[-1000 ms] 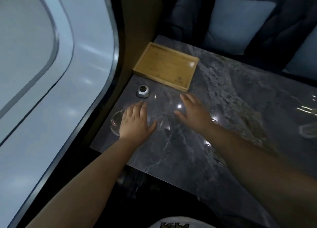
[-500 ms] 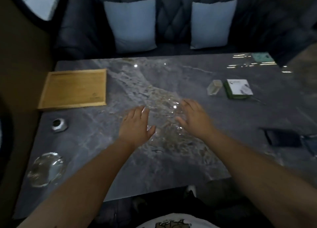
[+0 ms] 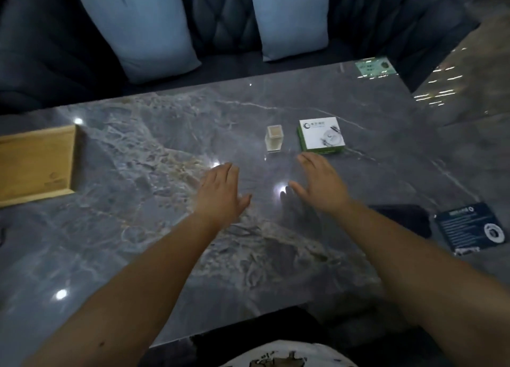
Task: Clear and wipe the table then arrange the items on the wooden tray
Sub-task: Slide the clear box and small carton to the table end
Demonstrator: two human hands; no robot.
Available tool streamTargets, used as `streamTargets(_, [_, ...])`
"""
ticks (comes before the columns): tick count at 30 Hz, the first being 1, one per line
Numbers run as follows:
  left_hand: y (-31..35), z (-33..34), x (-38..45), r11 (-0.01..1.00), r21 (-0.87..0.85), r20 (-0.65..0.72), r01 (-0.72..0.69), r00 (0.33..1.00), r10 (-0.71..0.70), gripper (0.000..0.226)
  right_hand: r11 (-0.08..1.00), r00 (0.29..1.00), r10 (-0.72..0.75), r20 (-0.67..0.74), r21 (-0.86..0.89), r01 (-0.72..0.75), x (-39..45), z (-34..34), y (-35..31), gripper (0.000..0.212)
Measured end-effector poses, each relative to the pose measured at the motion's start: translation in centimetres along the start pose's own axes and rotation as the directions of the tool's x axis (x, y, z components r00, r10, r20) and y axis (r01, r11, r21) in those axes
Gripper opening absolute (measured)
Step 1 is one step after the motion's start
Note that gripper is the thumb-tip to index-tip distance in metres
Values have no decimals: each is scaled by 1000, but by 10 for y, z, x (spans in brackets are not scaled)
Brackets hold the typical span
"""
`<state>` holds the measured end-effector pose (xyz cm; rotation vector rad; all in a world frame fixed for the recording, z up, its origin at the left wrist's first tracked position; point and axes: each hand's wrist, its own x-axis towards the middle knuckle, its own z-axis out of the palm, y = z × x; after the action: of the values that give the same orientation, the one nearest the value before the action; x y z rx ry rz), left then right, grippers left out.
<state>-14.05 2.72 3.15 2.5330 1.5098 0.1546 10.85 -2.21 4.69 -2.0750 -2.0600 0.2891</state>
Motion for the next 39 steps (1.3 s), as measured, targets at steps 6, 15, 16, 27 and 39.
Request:
streamTargets(6, [39, 32, 62, 992, -94, 57, 89, 995, -84, 81, 998, 997, -5, 71, -66, 10, 34, -1, 89, 75])
streamTargets(15, [41, 67, 138, 906, -310, 99, 287, 958, -270, 90, 991, 958, -59, 282, -98, 90, 109, 6, 160, 115])
streamTargets(16, [40, 71, 144, 906, -314, 95, 284, 959, -268, 89, 987, 951, -74, 300, -113, 112, 119, 7, 164, 119])
streamTargets(27, [50, 94, 168, 878, -410, -7, 245, 962, -272, 61, 983, 959, -101, 264, -124, 138, 133, 20, 179, 122])
streamTargets(39, [50, 105, 151, 842, -436, -22, 317, 932, -362, 54, 988, 974, -54, 222, -129, 84, 118, 22, 177, 120])
